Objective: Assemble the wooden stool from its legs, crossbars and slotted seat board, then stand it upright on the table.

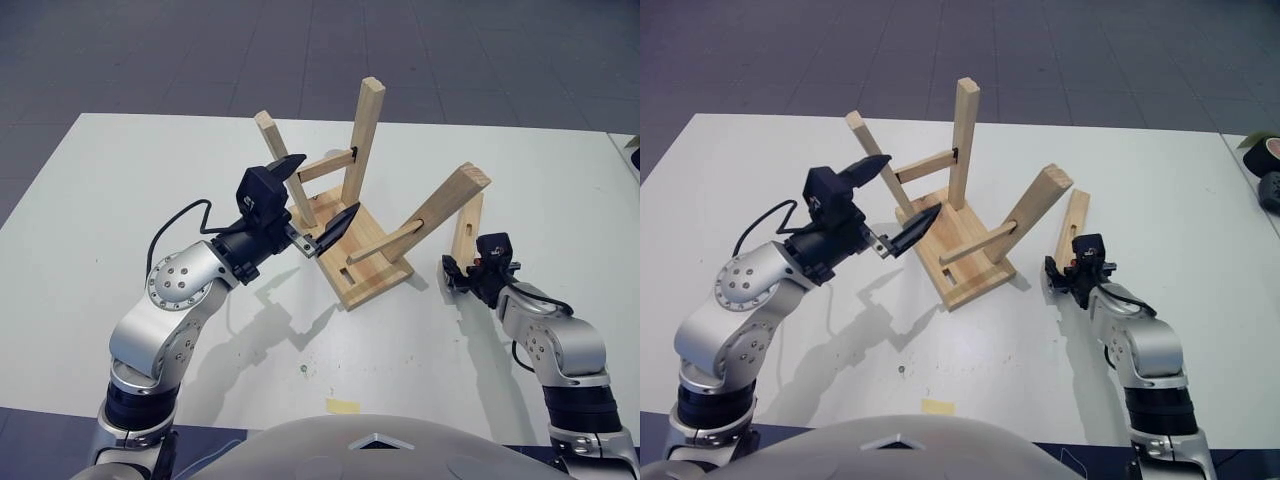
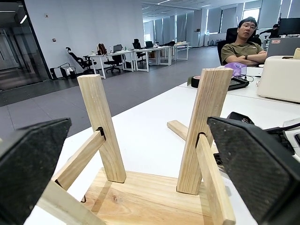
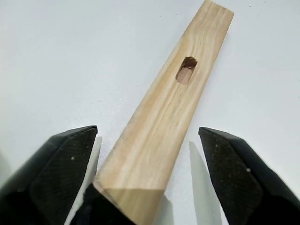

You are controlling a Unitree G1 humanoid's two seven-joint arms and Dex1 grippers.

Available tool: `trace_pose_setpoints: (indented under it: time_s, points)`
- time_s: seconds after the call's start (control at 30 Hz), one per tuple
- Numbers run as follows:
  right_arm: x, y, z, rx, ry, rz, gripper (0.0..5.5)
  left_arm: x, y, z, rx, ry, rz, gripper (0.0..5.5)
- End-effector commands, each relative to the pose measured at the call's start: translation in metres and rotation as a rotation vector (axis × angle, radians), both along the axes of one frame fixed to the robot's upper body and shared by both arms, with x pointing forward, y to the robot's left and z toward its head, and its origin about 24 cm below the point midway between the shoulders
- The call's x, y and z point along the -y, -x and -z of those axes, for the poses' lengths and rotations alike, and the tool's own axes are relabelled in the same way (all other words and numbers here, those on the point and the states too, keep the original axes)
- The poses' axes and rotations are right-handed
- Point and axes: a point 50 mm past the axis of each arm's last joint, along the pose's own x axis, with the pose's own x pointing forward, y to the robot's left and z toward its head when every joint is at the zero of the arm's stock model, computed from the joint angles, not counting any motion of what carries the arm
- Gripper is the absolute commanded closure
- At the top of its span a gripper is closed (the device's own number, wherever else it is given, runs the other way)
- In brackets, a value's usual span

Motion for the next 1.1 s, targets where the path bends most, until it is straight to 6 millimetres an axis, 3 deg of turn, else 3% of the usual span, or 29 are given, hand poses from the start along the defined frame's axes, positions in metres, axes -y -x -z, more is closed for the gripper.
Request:
trace_pose_setpoints:
  time_s: [0.03,0.27,0.4,0.47,0.57,0.67,0.73,0.93,1.1]
  points:
    - [-0.001,0.004,0.004,-0.051,-0.028,0.028,2.28,0.001,0.000,0.004,-0.009,-0.003,-0.003,0.10]
    - [0.001,0.003,0.004,-0.043,-0.005,0.035,3.43,0.000,0.000,0.007,-0.009,-0.002,-0.021,0.10]
    - [0.003,-0.014,-0.014,0.116,0.003,0.064,3.43,-0.007,-0.006,-0.003,0.012,0.059,-0.061,0.10]
    - [0.009,-0.030,-0.042,0.328,0.048,0.100,3.43,-0.017,-0.016,-0.026,0.042,0.205,-0.123,0.10]
    - [0.014,-0.048,-0.111,0.766,0.225,0.088,3.43,-0.032,-0.031,-0.067,0.054,0.525,-0.165,0.10]
    - [-0.017,-0.047,-0.170,1.119,0.357,-0.150,3.43,-0.033,-0.034,-0.086,-0.004,0.742,-0.089,0.10]
    - [-0.038,-0.040,-0.188,1.246,0.367,-0.283,3.43,-0.026,-0.034,-0.090,-0.070,0.826,-0.011,0.10]
    - [-0.088,-0.019,-0.190,1.329,0.221,-0.604,3.43,-0.011,-0.030,-0.099,-0.197,0.895,0.137,0.10]
    - [-0.101,-0.006,-0.170,1.236,0.114,-0.727,3.43,-0.011,-0.031,-0.113,-0.226,0.911,0.227,0.10]
